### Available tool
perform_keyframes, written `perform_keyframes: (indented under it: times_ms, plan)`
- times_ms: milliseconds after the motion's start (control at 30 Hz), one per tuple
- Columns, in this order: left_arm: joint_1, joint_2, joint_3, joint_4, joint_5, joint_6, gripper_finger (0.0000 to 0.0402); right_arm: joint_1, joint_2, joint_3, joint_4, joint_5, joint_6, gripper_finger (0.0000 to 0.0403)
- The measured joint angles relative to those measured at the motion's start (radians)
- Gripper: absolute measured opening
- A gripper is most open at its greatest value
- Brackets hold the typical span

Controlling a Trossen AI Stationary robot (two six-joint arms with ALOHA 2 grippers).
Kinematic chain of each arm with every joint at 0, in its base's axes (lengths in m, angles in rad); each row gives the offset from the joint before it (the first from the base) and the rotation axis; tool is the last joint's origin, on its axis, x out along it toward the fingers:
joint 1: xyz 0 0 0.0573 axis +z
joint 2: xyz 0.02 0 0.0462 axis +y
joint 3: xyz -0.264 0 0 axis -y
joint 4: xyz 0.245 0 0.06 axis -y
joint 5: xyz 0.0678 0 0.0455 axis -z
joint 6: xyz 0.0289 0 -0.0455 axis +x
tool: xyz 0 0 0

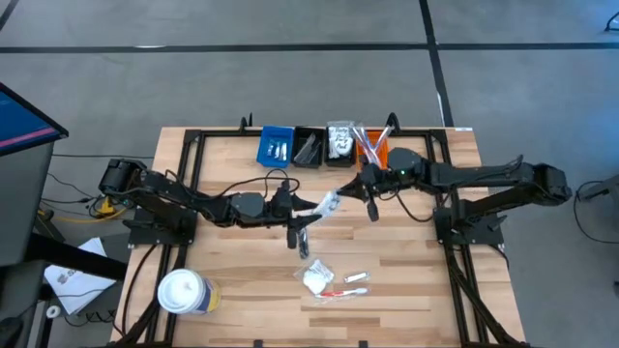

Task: Pick & Place Travel size toiletries
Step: Put the white vanity pack into the right black bin

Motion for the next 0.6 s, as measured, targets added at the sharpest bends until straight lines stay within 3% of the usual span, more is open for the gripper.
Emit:
perform_keyframes:
  times_ms: [267, 600]
  plan:
    - [0.0, 0.0, 0.0, -0.008, -0.079, 0.0, 0.0166, -0.103, -0.005, 0.144, -0.347, 0.008, -0.097, 0.0001]
    - [0.0, 0.0, 0.0, -0.009, -0.11, 0.0, 0.0155, -0.266, 0.004, 0.191, -0.441, 0.103, -0.199, 0.0]
